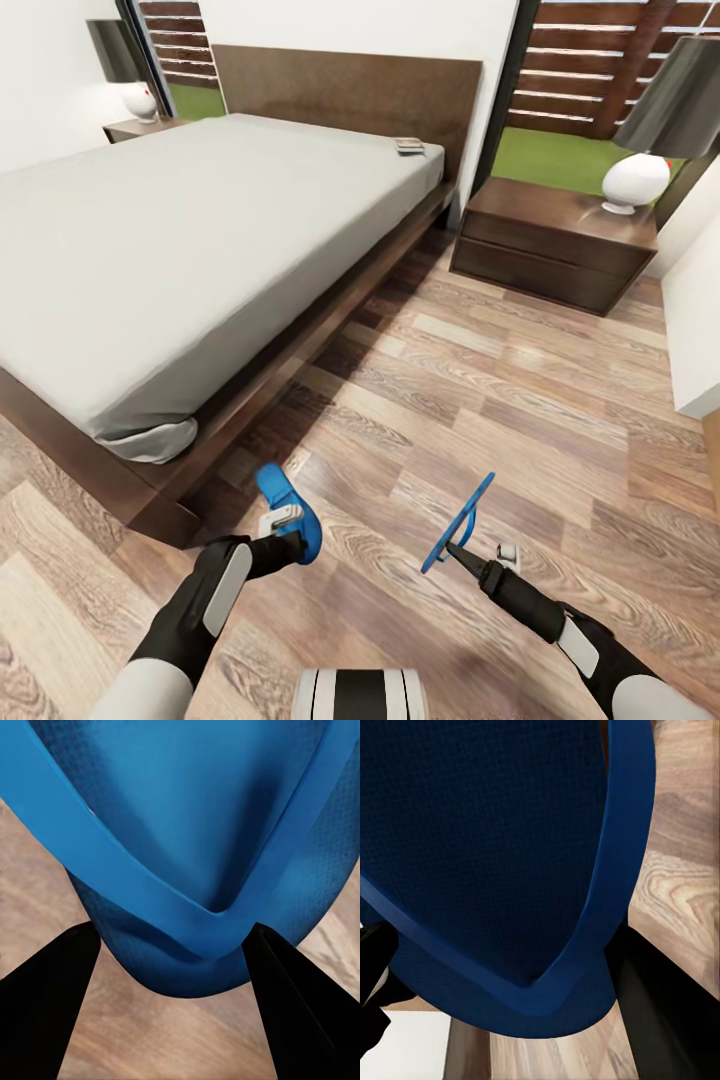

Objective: In the bedroom, move the book from the bed onto either nightstand, and place the two sandals side by side next to the bed.

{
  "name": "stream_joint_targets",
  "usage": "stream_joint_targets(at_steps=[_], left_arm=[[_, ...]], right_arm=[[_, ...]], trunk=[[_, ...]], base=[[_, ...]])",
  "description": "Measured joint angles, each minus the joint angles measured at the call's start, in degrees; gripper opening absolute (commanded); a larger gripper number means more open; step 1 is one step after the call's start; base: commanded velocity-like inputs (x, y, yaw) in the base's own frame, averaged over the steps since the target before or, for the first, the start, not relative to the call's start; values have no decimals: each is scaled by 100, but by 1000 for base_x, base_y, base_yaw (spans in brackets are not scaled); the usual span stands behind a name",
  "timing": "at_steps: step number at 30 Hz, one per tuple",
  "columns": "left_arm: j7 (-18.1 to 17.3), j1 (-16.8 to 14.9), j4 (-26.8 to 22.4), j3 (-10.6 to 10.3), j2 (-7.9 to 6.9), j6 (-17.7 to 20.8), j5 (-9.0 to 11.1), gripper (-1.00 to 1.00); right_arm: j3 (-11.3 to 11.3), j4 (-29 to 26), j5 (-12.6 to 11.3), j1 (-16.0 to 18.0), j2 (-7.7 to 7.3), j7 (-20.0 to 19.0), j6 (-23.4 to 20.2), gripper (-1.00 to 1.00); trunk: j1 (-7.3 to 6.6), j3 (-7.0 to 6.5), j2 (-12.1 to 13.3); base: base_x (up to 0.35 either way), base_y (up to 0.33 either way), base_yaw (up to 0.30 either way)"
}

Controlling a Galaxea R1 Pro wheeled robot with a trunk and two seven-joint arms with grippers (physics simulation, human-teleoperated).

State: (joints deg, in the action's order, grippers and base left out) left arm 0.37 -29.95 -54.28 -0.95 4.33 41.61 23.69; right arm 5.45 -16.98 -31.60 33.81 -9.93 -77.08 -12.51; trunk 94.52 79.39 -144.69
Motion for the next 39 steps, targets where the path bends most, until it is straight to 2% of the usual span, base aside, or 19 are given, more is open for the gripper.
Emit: stream_joint_targets(at_steps=[4,8,15,18,26,31,35,39], left_arm=[[2,0,-144,125,7,-2,4,-100],[3,-1,-205,156,28,-4,4,-100],[3,-3,-225,166,63,-3,-12,-100],[3,-4,-226,169,71,-5,-15,-100],[3,-3,-225,195,83,-7,-14,-100],[-1,-2,-235,200,85,-7,-2,-100],[-4,0,-274,204,92,-7,0,-100],[-5,-1,-322,224,95,-13,-1,-100]], right_arm=[[0,0,0,0,0,0,-1,-100],[0,-2,-1,0,0,-7,-2,-100],[8,-96,-11,-11,0,-251,28,-100],[5,-490,-29,-101,6,-269,25,-100],[8,-2016,-86,-800,9,-276,-125,-100],[12,-3154,-113,-1411,10,-276,-453,-100],[22,-3412,-140,-1581,10,-276,-589,-100],[26,-3466,-154,-1616,10,-276,-619,-100]], trunk=[[10,89,-5],[21,177,-11],[39,332,-20],[46,399,-24],[67,576,-35],[80,687,-42],[90,776,-47],[90,776,-47]], base=[[0,0,0],[0,0,0],[0,0,0],[0,0,0],[0,0,0],[0,0,0],[0,0,0],[0,0,0]])
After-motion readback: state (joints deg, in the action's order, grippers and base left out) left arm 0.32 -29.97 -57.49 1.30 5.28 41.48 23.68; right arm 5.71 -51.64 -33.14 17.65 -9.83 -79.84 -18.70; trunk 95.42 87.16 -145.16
